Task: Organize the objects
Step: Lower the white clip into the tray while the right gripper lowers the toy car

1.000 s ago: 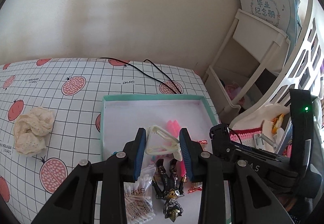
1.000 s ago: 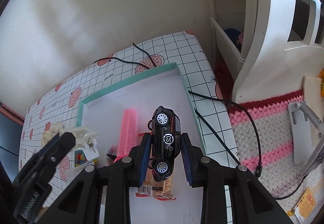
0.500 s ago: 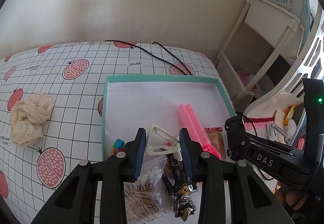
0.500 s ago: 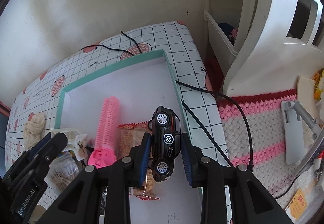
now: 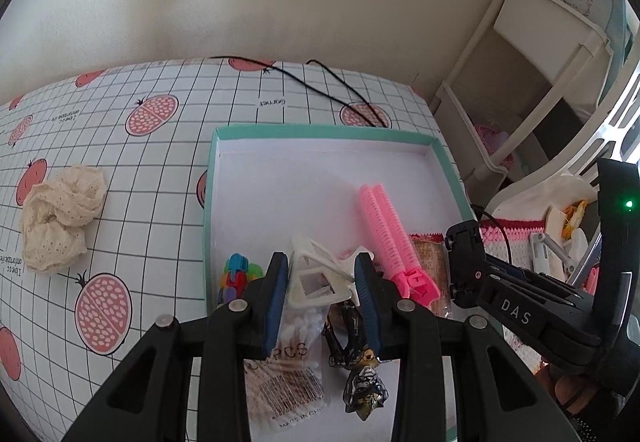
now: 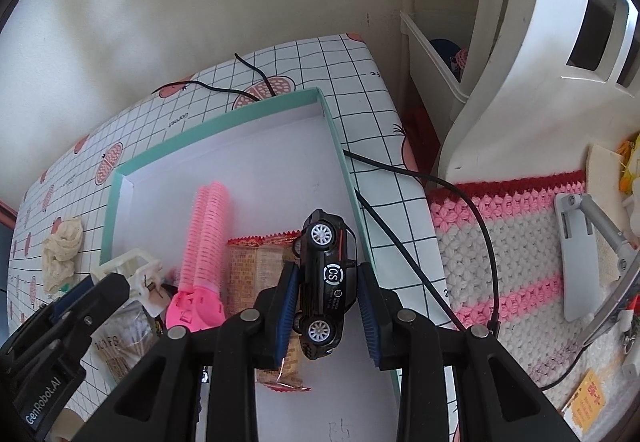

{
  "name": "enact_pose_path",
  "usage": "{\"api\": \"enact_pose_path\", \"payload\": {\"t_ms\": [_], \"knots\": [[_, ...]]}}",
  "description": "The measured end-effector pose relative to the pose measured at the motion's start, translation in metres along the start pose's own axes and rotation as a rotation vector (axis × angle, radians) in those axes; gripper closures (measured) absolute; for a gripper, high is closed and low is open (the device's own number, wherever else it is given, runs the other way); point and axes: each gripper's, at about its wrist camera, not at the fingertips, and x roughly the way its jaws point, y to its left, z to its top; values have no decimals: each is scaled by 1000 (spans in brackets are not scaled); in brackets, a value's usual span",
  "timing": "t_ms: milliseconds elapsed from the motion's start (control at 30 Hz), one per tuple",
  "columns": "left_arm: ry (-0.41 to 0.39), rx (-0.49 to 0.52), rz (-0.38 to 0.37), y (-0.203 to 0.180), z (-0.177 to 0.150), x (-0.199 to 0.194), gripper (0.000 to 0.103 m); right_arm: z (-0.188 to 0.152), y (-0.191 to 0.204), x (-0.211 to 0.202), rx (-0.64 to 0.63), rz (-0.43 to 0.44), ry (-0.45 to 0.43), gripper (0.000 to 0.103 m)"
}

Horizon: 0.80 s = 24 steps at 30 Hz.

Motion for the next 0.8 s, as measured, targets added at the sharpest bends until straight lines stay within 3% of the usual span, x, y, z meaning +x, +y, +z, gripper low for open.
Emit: {"api": "enact_pose_path", "payload": {"t_ms": [333, 800], "knots": [[42, -17, -22, 2, 0, 2, 67, 0, 1, -1, -2, -2, 4, 70], [0, -40, -50, 11, 13, -22, 67, 11, 15, -31, -26, 27, -67, 69]]}}
